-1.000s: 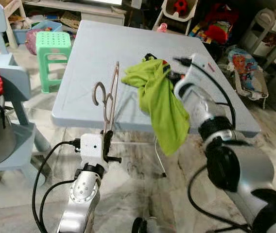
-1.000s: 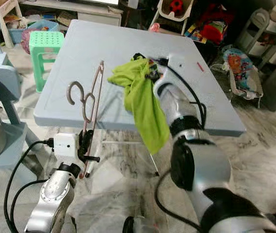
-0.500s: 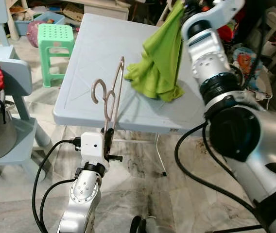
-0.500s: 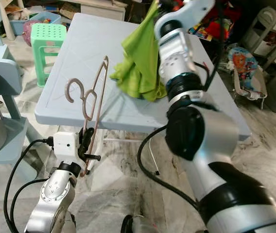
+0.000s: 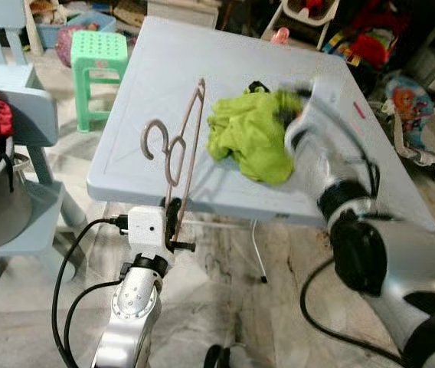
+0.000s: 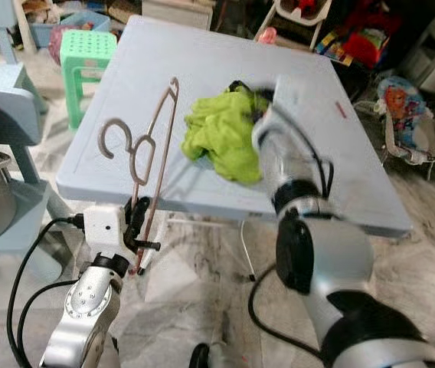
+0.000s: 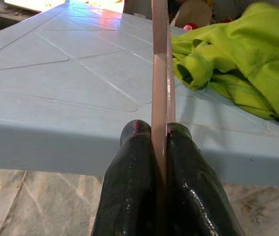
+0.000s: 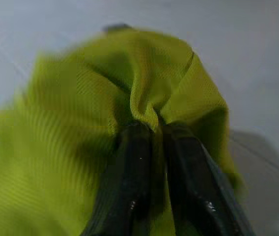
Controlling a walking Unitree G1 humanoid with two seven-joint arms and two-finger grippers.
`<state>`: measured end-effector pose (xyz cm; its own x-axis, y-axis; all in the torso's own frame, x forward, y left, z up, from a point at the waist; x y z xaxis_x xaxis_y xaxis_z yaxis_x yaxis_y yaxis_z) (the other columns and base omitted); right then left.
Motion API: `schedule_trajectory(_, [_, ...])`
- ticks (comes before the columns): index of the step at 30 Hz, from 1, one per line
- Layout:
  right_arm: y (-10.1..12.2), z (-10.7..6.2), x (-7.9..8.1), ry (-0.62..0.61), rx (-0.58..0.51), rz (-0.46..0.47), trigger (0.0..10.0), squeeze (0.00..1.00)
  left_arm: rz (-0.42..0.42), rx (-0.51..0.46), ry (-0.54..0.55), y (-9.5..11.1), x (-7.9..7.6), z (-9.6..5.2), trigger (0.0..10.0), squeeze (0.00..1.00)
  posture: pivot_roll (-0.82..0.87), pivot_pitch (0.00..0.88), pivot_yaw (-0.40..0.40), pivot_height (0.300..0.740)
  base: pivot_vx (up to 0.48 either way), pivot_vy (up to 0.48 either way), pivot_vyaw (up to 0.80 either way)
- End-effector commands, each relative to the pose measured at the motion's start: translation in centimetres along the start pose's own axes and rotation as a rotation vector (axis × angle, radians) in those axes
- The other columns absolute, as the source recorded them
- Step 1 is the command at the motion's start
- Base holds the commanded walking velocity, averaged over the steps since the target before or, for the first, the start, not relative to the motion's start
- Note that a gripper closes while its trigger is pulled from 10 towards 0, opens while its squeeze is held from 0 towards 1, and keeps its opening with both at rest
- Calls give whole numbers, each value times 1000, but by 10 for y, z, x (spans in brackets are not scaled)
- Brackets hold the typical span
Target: Hang hanger
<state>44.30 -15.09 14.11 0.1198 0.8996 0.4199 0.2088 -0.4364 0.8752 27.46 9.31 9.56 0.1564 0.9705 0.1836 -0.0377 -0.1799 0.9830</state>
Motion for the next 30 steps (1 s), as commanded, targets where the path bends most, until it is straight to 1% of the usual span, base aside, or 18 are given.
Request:
schedule_trajectory(1, [16, 0, -16, -33, -37, -45, 10000, 1000, -33, 55, -1, -10, -7, 0, 10000, 0, 118, 38, -212, 740, 0, 0, 0])
schedule_trajectory(4, [16, -2, -31, -38, -36, -111, 10000, 1000, -27, 54, -3, -11, -5, 1, 10000, 0, 117, 30, -205, 740, 0, 0, 0])
schedule_trajectory(6, [16, -3, -32, -34, -37, -119, 10000, 1000, -25, 54, -4, -11, -5, 1, 10000, 0, 117, 26, -201, 740, 0, 0, 0])
schedule_trajectory(7, [23, -4, -33, 13, -74, -158, 10000, 1000, -20, 51, -7, -11, -4, 1, 10000, 0, 116, 20, -195, 740, 0, 0, 0])
schedule_trajectory(8, [26, -5, -33, 38, -92, -173, 10000, 1000, -18, 50, -9, -10, -3, 1, 10000, 0, 116, 20, -195, 740, 0, 0, 0])
schedule_trajectory(9, [30, -6, -35, 61, -114, -224, 10000, 1000, -15, 48, -11, -10, -2, 2, 10000, 0, 115, 17, -189, 740, 0, 0, 0])
schedule_trajectory(11, [32, -9, -38, 92, -134, -243, 10000, 1000, -9, 48, -16, -11, 0, 2, 10000, 0, 111, 12, -178, 740, 0, 0, 0])
schedule_trajectory(12, [33, -12, -42, 111, -155, -263, 10000, 1000, -7, 49, -21, -12, 1, 1, 10000, 0, 108, 4, -167, 740, 0, 0, 0])
schedule_trajectory(15, [31, -18, -50, 140, -187, -284, 10000, 1000, -6, 51, -30, -13, 1, 1, 10000, 0, 108, 0, -158, 740, 0, 0, 0])
schedule_trajectory(16, [25, -23, -55, 158, -205, -288, 10000, 1000, -5, 54, -38, -13, 0, 2, 10000, 0, 103, 0, -142, 740, 0, 0, 0])
schedule_trajectory(18, [18, -29, -57, 175, -225, -290, 10000, 1000, -9, 59, -47, -13, 0, 3, 10000, 0, 102, 0, -132, 740, 0, 0, 0])
schedule_trajectory(20, [11, -39, -57, 198, -266, -299, 10000, 1000, -15, 67, -51, -14, 3, 5, 10000, 0, 97, 0, -109, 740, 0, 0, 0])
schedule_trajectory(22, [5, -48, -62, 190, -295, -261, 10000, 1000, -35, 68, -65, -14, 5, 8, 10000, 0, 96, 0, -98, 740, 0, 0, 0])
schedule_trajectory(23, [1, -52, -64, 184, -302, -249, 10000, 1000, -30, 66, -64, -13, 7, 9, 10000, 0, 96, 0, -89, 740, 0, 0, 0])
schedule_trajectory(25, [-16, -64, -71, 159, -293, -200, 10000, 1000, -14, 60, -53, -11, 12, 12, 10000, 0, 93, 0, -77, 740, 0, 0, 0])
schedule_trajectory(26, [-16, -64, -71, 159, -293, -200, 10000, 1000, -14, 60, -53, -11, 12, 12, 10000, 0, 93, 0, -77, 740, 0, 0, 0])
schedule_trajectory(27, [-23, -73, -74, 158, -308, -226, 10000, 1000, -11, 58, -52, -9, 14, 13, 10000, 0, 93, 0, -69, 740, 0, 0, 0])
schedule_trajectory(30, [-31, -79, -78, 132, -305, -206, 10000, 1000, -7, 51, -51, -4, 16, 16, 10000, 0, 86, 0, -60, 740, 0, 0, 0])
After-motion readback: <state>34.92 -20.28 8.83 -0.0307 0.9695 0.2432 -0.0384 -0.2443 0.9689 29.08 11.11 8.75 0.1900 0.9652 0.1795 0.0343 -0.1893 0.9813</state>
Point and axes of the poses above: a point about 5 cm out from each wrist's last joint towards the gripper, its own z axis pointing out of the wrist towards the gripper, its own y axis along the axis of the wrist's last joint, x = y × z, the point moved 4 cm from there along z, pointing out of the wrist towards the gripper, and after that the axes turned 14 degrees about z, right-handed, at the moved point
